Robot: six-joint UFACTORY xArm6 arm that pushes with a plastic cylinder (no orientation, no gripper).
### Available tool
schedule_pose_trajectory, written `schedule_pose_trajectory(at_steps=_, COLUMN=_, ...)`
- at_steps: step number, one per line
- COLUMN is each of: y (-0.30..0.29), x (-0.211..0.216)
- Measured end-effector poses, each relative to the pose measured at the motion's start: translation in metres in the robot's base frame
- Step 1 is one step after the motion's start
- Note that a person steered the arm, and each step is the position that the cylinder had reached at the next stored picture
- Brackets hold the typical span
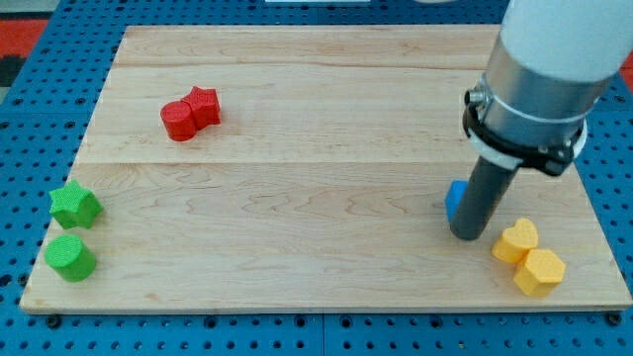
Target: Move the triangle to the top right of cube
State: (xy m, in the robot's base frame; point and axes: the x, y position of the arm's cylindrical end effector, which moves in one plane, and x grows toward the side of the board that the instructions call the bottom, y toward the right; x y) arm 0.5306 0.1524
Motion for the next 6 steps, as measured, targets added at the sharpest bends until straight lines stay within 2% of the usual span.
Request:
schedule_pose_trajectory(at_steps=2, y=0.007, x=-0.041)
schedule_pose_trajectory(at_steps=3, y=0.005, x=-0.027)
schedule_pose_trajectory(at_steps=4, y=0.008, x=0.011)
schedule_pose_trajectory(at_steps=5, y=0.042, x=0.006)
schedule_pose_trajectory(at_steps=6, y=0.046, x=-0.034)
